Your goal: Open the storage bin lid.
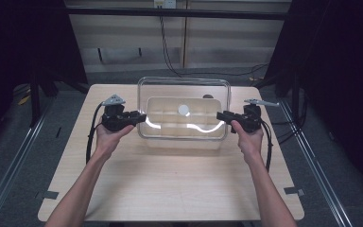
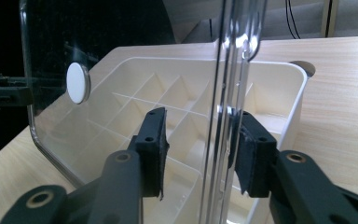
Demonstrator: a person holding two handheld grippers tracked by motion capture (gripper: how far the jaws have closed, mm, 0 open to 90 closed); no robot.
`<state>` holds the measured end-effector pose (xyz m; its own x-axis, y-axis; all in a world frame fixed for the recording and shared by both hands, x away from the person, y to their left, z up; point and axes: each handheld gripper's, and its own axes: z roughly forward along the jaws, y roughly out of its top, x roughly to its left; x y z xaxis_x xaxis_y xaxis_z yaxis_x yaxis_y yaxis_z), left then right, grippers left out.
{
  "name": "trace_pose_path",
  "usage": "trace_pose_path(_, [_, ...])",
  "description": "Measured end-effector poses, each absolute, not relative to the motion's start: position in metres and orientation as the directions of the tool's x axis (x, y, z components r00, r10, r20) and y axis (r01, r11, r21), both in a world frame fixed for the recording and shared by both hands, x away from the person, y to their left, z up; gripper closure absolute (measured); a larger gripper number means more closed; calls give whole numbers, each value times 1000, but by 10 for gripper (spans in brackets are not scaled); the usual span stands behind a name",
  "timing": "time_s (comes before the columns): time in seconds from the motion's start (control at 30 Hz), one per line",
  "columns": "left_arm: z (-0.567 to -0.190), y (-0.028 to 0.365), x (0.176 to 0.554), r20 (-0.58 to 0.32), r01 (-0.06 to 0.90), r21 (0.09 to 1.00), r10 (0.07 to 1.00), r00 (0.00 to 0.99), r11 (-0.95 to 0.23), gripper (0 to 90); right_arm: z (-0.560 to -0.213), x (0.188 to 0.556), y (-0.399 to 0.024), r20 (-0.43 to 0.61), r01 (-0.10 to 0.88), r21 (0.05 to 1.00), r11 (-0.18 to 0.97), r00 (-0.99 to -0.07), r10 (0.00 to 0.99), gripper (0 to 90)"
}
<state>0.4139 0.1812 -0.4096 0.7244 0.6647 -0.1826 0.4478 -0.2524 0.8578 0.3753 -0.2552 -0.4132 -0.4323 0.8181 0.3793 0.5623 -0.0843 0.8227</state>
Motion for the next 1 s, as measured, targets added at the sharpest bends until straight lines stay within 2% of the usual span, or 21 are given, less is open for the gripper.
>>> trace_pose_path(0.43, [-405,188,405,-179,426,874,658,731,-235,705,-406,366,-255,369,538,839,-81,-452,812,639])
trace_pose_path(1.0, [-407,193,389,-208,433,875,638,741,-217,724,-402,351,-255,377,527,845,-92,-464,802,646])
